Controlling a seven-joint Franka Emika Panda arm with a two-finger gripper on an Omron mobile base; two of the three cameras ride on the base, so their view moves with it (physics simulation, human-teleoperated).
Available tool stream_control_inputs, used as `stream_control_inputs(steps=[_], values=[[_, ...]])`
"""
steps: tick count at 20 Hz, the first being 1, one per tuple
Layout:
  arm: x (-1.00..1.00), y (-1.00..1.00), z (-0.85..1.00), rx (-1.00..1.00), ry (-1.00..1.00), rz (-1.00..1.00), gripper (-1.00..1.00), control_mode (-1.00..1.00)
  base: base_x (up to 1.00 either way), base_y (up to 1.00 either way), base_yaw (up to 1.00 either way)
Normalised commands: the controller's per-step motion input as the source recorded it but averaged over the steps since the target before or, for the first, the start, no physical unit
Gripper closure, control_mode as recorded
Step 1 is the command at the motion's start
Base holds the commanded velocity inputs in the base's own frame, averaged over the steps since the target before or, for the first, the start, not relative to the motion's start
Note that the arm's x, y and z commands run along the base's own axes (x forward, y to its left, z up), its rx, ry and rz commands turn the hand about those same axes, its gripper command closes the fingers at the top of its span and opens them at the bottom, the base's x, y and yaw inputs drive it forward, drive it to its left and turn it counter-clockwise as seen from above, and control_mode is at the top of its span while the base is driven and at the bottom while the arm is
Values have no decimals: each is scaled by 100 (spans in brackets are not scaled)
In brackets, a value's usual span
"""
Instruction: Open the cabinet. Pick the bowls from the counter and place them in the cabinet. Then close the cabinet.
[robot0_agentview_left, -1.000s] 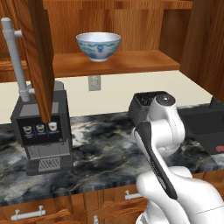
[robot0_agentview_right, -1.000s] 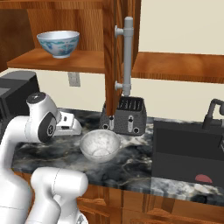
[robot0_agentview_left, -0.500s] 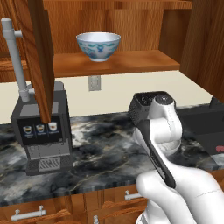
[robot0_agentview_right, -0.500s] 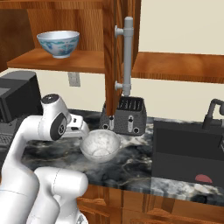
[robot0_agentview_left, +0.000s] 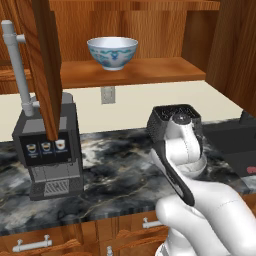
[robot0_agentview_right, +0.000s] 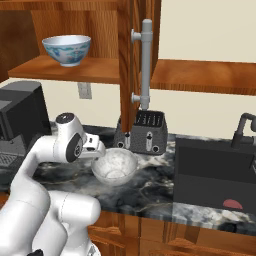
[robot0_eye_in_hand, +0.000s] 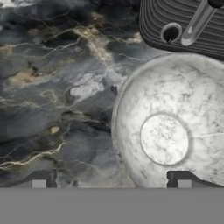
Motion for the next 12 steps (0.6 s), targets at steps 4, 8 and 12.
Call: stream_control_inputs(steps=[4,8,12], values=[[38,-2,-24,0,0,1,-100,-100,0,0,0],[39,-1,-27,0,0,2,-100,-100,0,0,0],[39,0,-27,0,0,2,-100,-100,0,0,0]])
